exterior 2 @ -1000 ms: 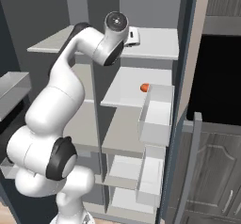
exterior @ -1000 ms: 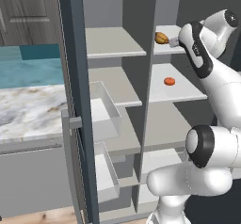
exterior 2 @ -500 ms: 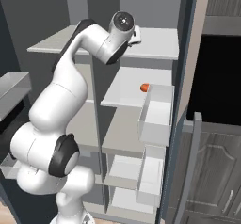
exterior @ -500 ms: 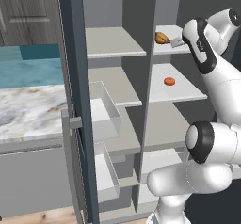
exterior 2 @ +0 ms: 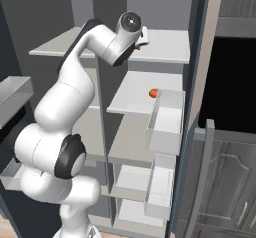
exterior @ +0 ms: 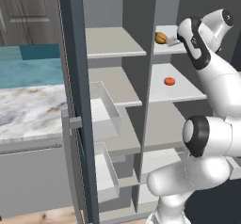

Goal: There's a chicken drumstick in the fridge that needs to be moved to the freezer for freezing. Pick up the chicken drumstick from the fridge, place it on any shelf in the freezer, and close the fridge and freezer doors when done.

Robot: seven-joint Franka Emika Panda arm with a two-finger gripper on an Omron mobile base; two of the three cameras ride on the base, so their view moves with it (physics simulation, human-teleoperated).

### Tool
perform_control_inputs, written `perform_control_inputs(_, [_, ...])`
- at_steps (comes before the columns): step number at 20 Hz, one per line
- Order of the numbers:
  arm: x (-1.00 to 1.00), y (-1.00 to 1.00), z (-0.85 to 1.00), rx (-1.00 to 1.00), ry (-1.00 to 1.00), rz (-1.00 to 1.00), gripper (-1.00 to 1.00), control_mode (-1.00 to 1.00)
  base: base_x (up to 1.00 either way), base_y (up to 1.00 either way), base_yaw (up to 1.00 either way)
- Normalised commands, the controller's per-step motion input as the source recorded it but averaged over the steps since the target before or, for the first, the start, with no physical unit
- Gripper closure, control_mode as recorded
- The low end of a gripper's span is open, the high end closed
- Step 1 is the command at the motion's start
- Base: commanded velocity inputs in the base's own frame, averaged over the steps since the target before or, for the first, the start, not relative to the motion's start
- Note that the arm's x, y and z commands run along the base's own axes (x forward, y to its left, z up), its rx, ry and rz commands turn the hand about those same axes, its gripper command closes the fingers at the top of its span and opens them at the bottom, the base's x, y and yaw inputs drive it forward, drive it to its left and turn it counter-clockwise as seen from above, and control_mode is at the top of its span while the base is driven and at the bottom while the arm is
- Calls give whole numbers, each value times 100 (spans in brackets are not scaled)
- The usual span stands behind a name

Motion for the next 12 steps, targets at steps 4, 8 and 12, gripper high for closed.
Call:
perform_control_inputs(4, [30, 0, 0, 0, 0, 6, -100, -100, 0, 0, 0])
perform_control_inputs(8, [34, 0, 0, 0, 4, 6, -100, -100, 0, 0, 0])
perform_control_inputs(12, [31, 0, -1, 0, 7, 9, -100, -100, 0, 0, 0])
